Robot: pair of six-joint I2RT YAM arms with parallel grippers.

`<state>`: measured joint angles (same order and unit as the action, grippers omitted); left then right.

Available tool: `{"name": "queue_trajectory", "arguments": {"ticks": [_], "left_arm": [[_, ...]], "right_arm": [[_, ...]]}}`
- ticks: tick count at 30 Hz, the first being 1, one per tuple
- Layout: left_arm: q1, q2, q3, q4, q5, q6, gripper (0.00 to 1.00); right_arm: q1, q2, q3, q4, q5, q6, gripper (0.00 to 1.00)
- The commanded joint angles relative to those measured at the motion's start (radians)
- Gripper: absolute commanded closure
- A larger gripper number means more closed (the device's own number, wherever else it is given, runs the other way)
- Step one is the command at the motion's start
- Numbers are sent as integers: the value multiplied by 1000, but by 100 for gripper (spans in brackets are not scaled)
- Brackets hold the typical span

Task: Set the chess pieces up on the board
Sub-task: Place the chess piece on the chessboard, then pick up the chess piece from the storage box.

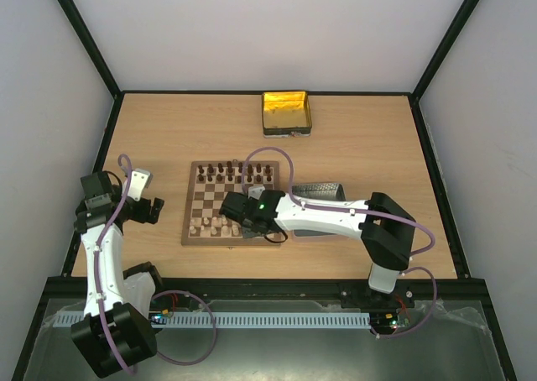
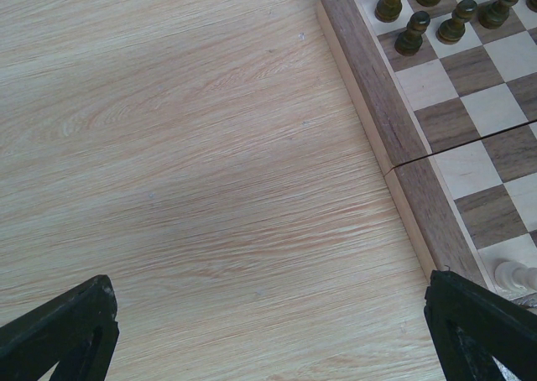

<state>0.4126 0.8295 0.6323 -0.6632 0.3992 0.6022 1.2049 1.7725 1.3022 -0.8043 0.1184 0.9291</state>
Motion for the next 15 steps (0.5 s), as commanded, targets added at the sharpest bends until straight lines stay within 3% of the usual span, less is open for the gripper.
{"name": "queue_trajectory", "arguments": {"ticks": [1, 7, 13, 15], "left_arm": [[-3, -11, -15, 5, 10, 4, 1], [-2, -9, -15, 3, 10, 4, 1], [-2, -10, -14, 5, 10, 3, 1], [-3, -7, -14, 3, 10, 4, 1]], "right_arm": [[1, -48, 46, -64, 60, 15, 73], [-78, -133, -17, -76, 95, 16, 73], [-307, -321, -210, -29, 31, -7, 70], [-379, -357, -246, -29, 8, -32, 63]]}}
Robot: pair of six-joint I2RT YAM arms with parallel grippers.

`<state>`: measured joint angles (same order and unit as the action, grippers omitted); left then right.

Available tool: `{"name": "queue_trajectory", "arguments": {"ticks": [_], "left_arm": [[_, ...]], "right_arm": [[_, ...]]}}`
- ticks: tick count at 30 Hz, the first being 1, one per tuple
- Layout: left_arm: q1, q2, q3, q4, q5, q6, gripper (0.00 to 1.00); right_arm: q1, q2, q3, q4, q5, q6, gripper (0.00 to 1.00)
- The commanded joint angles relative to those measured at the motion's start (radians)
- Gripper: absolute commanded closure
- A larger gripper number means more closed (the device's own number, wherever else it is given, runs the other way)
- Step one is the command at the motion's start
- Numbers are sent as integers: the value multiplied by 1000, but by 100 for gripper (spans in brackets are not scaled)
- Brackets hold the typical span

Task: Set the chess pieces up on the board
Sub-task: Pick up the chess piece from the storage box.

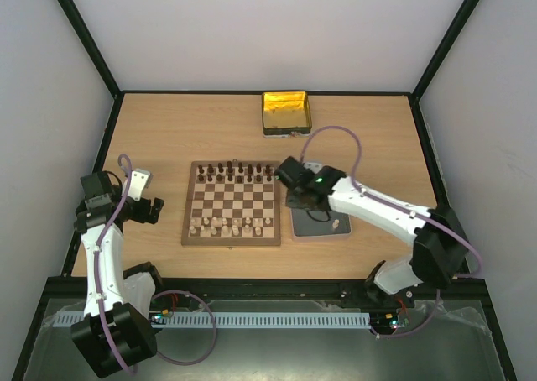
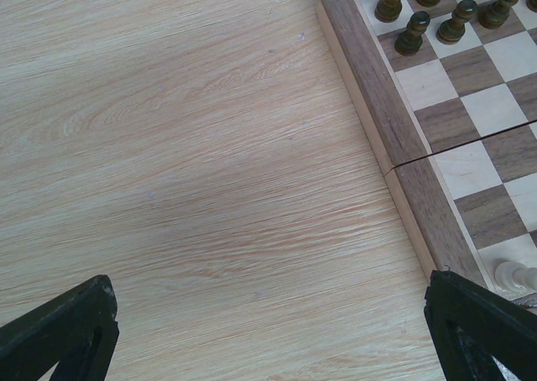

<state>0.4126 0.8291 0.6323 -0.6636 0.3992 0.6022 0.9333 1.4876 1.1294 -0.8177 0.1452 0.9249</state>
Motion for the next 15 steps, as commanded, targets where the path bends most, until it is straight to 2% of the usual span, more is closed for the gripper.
{"name": "queue_trajectory", "arguments": {"ticks": [1, 9, 15], "left_arm": [[-2, -6, -15, 3, 11, 5, 1], [-2, -5, -15, 3, 9, 3, 1], [-3, -2, -14, 3, 8, 3, 1]], "right_arm": [[-137, -86, -87, -16, -23, -41, 59], [-282, -143, -190, -16, -34, -90, 57], [-338, -186, -312, 31, -73, -102, 57]]}}
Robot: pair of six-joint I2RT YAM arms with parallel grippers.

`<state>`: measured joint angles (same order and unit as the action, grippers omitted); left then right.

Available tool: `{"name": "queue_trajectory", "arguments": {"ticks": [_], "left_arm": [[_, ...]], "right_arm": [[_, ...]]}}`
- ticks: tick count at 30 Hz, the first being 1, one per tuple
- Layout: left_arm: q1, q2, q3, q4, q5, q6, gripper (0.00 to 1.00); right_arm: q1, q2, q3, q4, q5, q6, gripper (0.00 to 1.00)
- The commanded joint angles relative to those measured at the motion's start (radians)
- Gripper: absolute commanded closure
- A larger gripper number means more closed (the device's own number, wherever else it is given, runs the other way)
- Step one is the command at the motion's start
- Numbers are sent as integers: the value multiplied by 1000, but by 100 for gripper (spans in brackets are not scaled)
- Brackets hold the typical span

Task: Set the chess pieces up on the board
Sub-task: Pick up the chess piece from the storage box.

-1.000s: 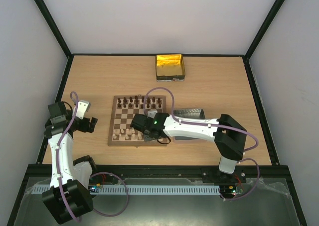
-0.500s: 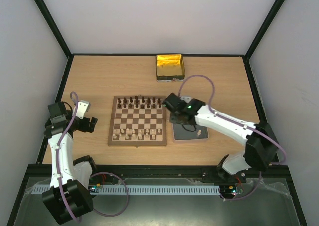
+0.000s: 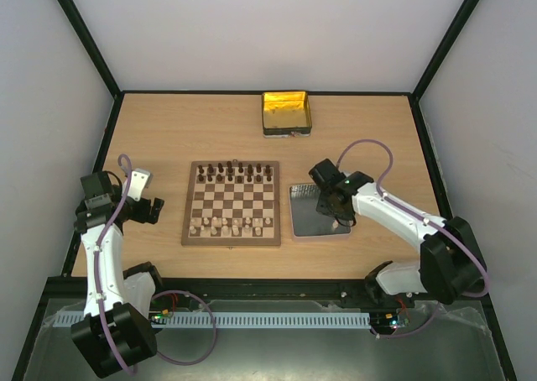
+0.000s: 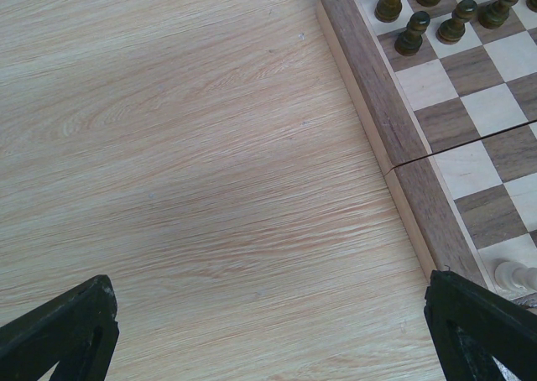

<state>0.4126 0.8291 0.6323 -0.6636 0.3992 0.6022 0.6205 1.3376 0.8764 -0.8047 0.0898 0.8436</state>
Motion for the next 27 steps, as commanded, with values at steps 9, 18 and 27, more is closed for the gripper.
{"name": "queue_trajectory", "arguments": {"ticks": [9, 18, 27], "left_arm": [[-3, 1, -14, 3, 11, 4, 1], [-2, -2, -15, 3, 8, 4, 1], [-2, 0, -13, 4, 8, 5, 1]], "right_arm": [[-50, -57, -135, 59, -46, -23, 57], [-61, -62, -188, 98, -66, -21, 60], [-65, -76, -213, 118, -76, -17, 78]]}}
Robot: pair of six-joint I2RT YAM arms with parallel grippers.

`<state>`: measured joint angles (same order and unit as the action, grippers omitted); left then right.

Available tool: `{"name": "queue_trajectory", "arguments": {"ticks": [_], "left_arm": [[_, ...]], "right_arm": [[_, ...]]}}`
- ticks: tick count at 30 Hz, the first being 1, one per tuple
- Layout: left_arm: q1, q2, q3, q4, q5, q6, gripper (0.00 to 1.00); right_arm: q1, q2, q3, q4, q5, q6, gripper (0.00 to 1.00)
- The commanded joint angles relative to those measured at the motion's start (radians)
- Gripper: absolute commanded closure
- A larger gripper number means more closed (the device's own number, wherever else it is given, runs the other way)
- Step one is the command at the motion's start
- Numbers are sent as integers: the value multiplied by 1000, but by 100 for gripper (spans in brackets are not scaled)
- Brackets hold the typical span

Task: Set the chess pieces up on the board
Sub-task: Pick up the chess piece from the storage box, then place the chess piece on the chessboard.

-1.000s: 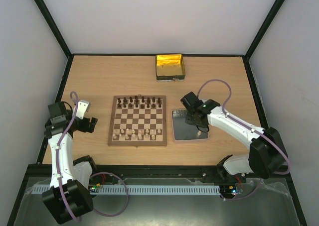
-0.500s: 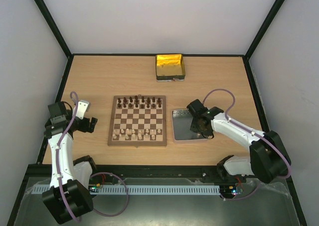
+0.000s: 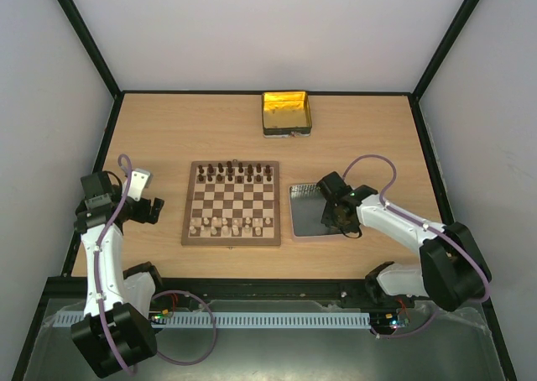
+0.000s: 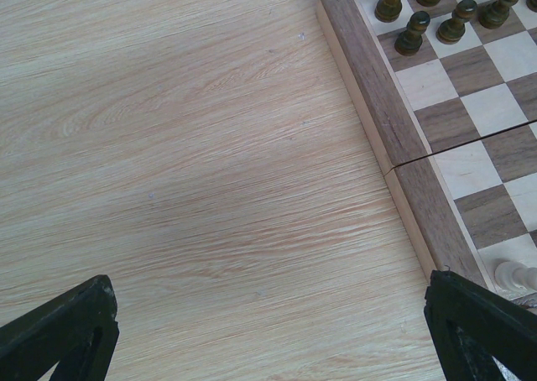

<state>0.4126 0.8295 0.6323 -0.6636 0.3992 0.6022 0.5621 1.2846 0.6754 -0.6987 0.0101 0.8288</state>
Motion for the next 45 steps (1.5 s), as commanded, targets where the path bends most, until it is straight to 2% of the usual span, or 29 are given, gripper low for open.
{"name": "queue_trajectory", "arguments": {"ticks": [1, 12, 17, 26, 34, 45], "left_arm": [[-2, -1, -14, 4, 9, 5, 1], [-2, 2, -13, 4, 9, 5, 1], [-3, 6, -13, 3, 10, 5, 1], [-4, 5, -13, 2, 8, 4, 1], [-4, -1, -13, 6, 6, 0, 1], [-5, -4, -14, 6, 5, 1, 1]], "right_arm": [[-7, -20, -11, 12, 3, -3, 79], [-7, -13, -5, 12, -1, -13, 95], [27, -12, 40, -18, 52, -24, 97], [297, 81, 258, -124, 202, 54, 98], [479, 186, 415, -130, 180, 111, 98], [620, 343, 458, -54, 122, 150, 98]]}}
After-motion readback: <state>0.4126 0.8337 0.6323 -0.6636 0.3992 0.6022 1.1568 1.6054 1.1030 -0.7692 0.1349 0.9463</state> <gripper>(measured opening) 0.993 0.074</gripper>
